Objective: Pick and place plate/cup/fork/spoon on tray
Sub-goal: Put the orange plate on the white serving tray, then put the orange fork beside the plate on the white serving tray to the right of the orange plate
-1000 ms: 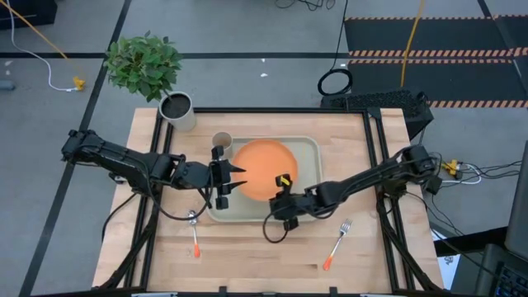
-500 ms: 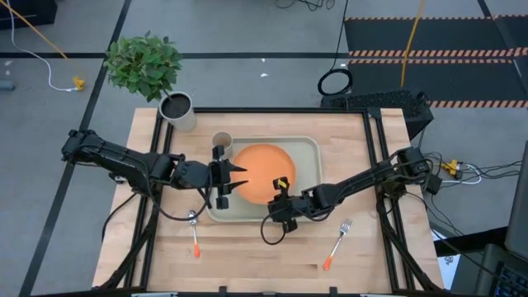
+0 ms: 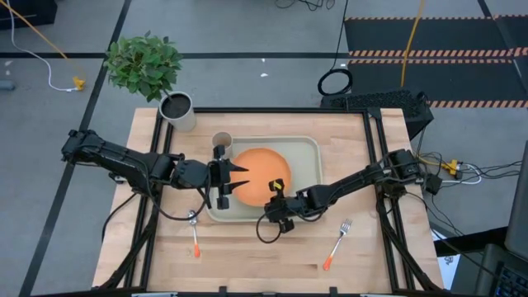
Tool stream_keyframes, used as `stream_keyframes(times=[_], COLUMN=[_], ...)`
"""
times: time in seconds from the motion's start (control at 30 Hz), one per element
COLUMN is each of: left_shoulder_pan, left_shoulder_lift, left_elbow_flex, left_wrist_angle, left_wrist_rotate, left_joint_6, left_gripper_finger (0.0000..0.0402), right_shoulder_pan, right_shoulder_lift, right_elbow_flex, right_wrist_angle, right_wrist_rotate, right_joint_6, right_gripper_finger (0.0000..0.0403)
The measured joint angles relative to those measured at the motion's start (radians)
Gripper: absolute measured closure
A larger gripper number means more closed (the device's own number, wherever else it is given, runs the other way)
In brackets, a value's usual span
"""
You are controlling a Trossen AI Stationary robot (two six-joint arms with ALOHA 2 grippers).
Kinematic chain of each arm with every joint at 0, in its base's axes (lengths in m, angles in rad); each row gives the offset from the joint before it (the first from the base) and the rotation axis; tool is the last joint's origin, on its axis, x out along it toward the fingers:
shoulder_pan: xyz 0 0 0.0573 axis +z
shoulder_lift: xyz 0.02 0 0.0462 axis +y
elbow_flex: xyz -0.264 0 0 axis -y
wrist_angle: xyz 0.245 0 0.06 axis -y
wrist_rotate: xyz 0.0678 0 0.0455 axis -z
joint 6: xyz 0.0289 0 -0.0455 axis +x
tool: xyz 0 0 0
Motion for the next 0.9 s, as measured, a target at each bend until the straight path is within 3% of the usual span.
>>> stream_keyframes(times=[0.67, 0.9], left_shoulder_pan=[0.0, 0.0], left_shoulder_lift=[0.0, 0.0], left_elbow_flex=[0.0, 0.0], left_wrist_angle=[0.0, 0.0], left_wrist_rotate=[0.006, 0.007], left_joint_6=[0.001, 0.018], left_gripper_finger=[0.0245, 0.0245], right_shoulder_pan=[-0.013, 0.001], right_shoulder_lift=[0.009, -0.026], right_elbow_flex=[0.0, 0.0], right_wrist_angle=[0.003, 0.001], right_wrist_rotate=[0.001, 0.001], right_joint_6=[0.031, 0.152], right_gripper_finger=[0.0348, 0.0318])
